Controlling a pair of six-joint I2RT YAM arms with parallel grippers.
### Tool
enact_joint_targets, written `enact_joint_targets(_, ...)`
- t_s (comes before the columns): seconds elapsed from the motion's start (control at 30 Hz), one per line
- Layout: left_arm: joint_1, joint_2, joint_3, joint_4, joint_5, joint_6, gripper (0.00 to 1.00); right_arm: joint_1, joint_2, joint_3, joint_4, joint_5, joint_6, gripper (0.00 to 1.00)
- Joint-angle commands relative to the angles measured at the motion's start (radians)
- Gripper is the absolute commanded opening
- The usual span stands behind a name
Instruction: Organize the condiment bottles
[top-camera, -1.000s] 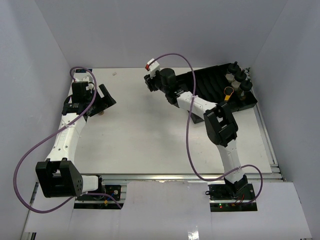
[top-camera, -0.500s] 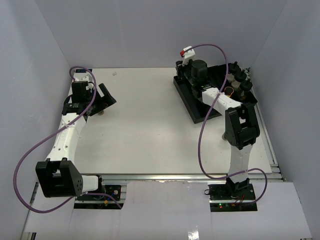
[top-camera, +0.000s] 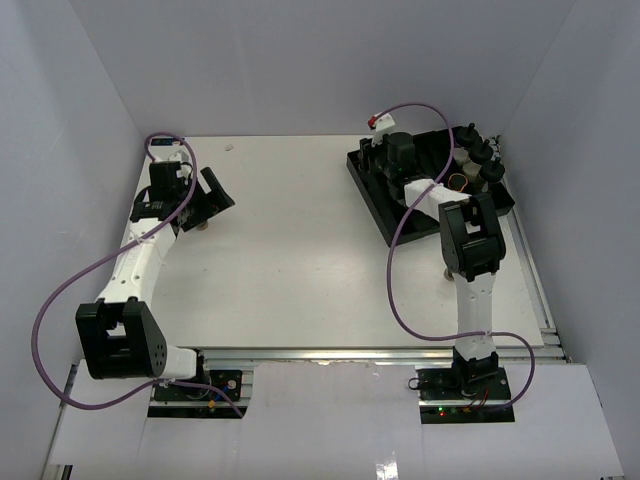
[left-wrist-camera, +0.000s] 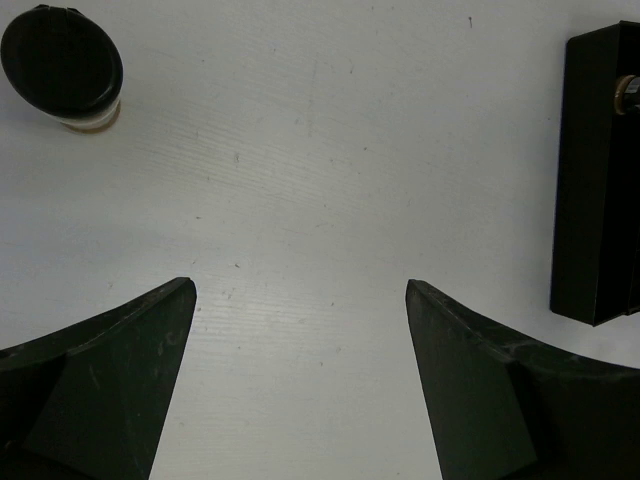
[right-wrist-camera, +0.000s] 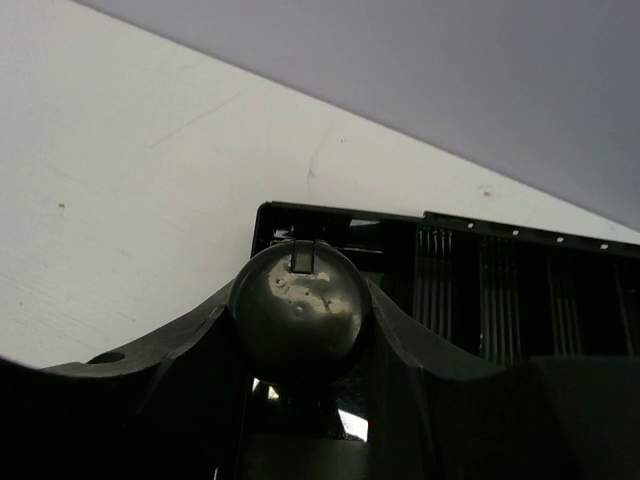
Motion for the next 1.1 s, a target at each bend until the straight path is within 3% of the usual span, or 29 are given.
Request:
enact_joint_targets(0.0,0.003,-0.004,0.027,0.049,-0.016,-0.001,0.97,-0.012,0.024,0.053,0.093,-0.026,0.021,0.08)
enact_joint_targets(0.13,0.002,-0.004,0.017,0.057,-0.044,0.008,0.97,-0.013,0.048,0.059,0.105,-0.020,0.022,0.13)
enact_joint_targets(0.5,0.002,-0.005,0.017,0.055,-0.071,0.019,0.97,-0.014,0.088,0.092,0.083,0.000,0.029,0.55)
enact_joint_targets(0.73,0.002,-0.011,0.007,0.053,-0.098,0.017,0.98,-0.016,0.106,0.122,0.050,0.017,0.034,0.56)
enact_joint_targets(1.07,0.003,-0.006,0.053,0.013,-0.205,0.034,0.98,-0.017,0.069,0.146,-0.010,0.020,0.021,0.71)
